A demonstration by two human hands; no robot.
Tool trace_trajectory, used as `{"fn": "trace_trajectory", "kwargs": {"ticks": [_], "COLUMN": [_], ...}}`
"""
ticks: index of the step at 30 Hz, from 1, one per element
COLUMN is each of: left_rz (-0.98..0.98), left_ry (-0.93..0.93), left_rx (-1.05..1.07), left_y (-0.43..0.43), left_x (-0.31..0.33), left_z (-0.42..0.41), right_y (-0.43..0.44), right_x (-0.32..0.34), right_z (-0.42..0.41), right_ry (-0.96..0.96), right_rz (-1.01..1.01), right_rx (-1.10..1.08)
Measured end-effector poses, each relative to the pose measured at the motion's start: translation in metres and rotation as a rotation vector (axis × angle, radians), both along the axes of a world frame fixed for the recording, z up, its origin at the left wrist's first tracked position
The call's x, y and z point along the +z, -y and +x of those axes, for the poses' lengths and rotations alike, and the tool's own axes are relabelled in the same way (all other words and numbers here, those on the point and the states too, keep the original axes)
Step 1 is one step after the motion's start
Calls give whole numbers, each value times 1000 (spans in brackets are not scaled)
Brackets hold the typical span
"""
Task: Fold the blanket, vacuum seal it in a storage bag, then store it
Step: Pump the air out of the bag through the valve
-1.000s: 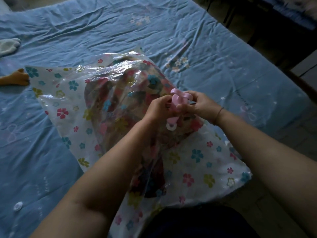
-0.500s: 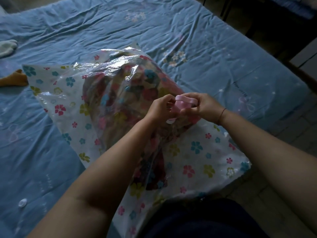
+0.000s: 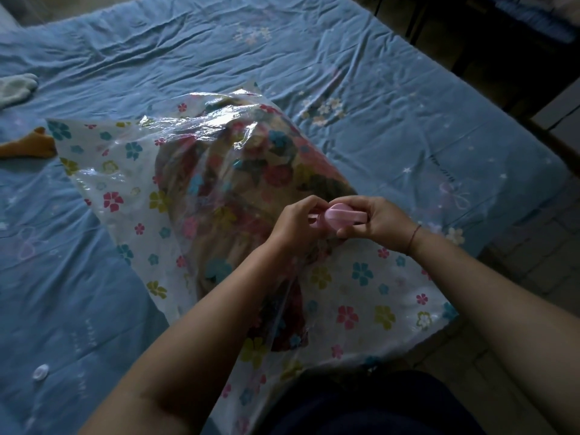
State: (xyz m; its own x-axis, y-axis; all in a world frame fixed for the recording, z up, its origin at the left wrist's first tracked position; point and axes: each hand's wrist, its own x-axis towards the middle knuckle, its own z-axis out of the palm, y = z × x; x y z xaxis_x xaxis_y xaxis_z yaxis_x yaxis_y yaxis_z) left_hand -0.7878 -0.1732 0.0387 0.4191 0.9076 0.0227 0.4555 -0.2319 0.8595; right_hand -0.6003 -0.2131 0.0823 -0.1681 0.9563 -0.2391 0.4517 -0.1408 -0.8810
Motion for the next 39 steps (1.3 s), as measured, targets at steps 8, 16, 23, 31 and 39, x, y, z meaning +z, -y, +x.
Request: {"fn": "trace_trajectory", "kwargs": {"ticks": [8, 16, 23, 31, 39], "left_rz": [129, -55, -83, -163, -185], "left_ry": [-8, -200, -699, -811, -800], "left_rx": [143, 245, 238, 126, 96], "left_y": [7, 0, 7, 7, 5], "left_x": [-14, -31, -52, -57, -60], "left_z": [4, -30, -60, -75, -76], "right_y": [9, 18, 20, 4, 1], "right_x": [1, -8, -8, -13, -24], "right_z": [1, 16, -9, -20, -30], "right_ry": [17, -46, 57, 328, 190], "right_rz": [105, 114, 201, 167, 139], "right_rx": [-72, -225, -249, -28, -412]}}
